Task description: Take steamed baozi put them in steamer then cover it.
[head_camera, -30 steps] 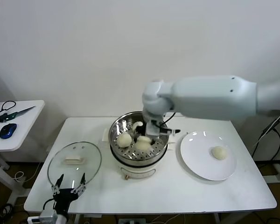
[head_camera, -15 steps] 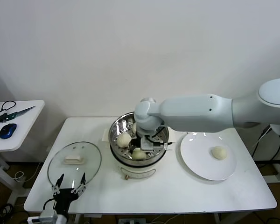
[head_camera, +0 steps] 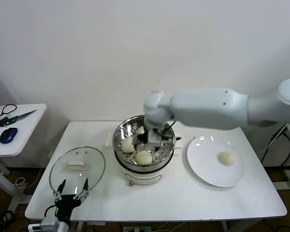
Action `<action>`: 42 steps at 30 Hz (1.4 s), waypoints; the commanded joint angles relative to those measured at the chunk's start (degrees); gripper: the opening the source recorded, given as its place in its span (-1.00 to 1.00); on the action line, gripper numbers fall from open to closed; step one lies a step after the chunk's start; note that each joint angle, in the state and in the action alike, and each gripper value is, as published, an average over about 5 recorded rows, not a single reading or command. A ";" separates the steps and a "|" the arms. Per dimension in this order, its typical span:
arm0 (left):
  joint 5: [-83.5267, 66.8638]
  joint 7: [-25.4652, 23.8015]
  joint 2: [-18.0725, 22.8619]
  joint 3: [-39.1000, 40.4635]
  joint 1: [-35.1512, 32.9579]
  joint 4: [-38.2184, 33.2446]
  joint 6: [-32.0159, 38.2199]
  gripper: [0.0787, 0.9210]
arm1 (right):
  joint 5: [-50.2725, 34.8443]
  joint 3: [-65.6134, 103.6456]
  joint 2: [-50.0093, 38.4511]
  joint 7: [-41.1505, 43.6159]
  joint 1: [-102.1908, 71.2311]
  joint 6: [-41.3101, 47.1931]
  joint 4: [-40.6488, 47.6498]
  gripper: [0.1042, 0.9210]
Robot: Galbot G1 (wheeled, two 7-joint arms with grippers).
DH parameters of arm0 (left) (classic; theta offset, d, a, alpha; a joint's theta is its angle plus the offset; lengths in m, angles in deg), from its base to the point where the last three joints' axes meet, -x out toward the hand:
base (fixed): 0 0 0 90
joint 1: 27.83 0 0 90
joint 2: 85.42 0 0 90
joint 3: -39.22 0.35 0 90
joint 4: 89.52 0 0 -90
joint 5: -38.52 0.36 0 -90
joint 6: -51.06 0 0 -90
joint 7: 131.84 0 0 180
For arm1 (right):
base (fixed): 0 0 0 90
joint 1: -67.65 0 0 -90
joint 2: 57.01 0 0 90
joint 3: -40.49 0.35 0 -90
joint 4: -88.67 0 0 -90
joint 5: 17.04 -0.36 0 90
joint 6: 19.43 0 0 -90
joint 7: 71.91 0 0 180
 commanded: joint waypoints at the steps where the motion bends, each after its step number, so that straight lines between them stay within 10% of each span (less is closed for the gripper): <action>1: 0.00 -0.02 -0.04 0.01 0.00 -0.02 -0.06 0.77 | -24.73 -14.63 -16.74 9.81 18.71 8.91 5.33 0.76; 15: -0.25 -0.24 -0.60 0.10 0.98 0.54 -0.32 0.77 | -11.10 1.04 -40.14 3.54 -13.88 27.76 12.72 0.76; 42: 1.85 -0.19 0.57 0.08 0.01 1.44 0.02 0.77 | -0.79 29.47 -24.13 1.79 -40.69 24.22 35.23 0.76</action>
